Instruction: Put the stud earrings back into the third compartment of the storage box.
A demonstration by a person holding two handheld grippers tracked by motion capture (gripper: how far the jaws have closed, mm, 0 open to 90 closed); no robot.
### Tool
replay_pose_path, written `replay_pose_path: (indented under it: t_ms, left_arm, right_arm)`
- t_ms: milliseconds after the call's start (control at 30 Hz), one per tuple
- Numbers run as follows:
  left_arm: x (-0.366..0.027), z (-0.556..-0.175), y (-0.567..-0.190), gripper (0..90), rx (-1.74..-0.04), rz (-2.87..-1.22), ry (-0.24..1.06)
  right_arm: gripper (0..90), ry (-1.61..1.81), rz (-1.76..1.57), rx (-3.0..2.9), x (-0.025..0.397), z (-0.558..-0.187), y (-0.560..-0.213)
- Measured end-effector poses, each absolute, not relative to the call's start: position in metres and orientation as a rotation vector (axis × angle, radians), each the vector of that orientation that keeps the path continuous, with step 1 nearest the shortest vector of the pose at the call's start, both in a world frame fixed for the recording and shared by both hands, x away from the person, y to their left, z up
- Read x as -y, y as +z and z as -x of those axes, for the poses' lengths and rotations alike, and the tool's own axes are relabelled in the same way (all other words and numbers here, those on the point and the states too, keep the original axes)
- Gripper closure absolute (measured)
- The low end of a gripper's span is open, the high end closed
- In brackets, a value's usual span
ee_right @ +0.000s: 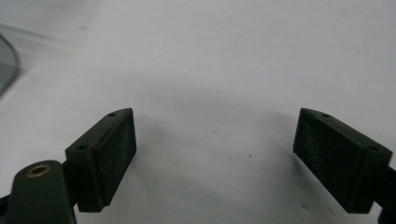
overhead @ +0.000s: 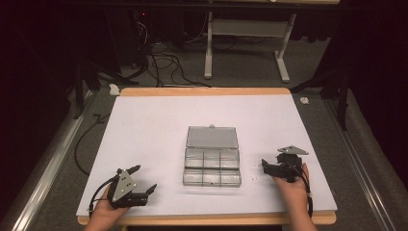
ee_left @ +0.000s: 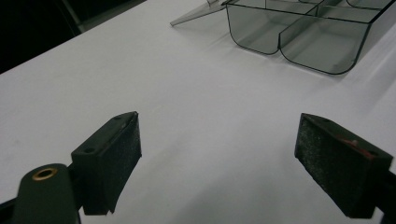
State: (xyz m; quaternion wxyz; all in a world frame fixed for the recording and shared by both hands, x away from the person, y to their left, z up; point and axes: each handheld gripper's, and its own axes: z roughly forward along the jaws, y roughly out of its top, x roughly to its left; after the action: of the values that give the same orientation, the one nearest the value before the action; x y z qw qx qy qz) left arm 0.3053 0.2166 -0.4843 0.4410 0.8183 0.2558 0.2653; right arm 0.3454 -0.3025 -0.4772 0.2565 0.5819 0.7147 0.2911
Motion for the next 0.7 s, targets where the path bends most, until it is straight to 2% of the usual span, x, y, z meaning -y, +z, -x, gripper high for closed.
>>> replay_pose_path:
  t_ms: [233, 700]
  left_arm:
    - [-0.215, -0.306, -0.485, 15.2, -0.63, -2.053, 0.664]
    - [-0.215, -0.307, -0.485, 15.2, -0.641, -2.053, 0.659]
  right_arm:
    - [14.6, 0.845, -1.496, -1.907, 0.3, -0.335, -0.464]
    - [17.2, 0.878, -1.473, -1.929, 0.301, -0.331, -0.46]
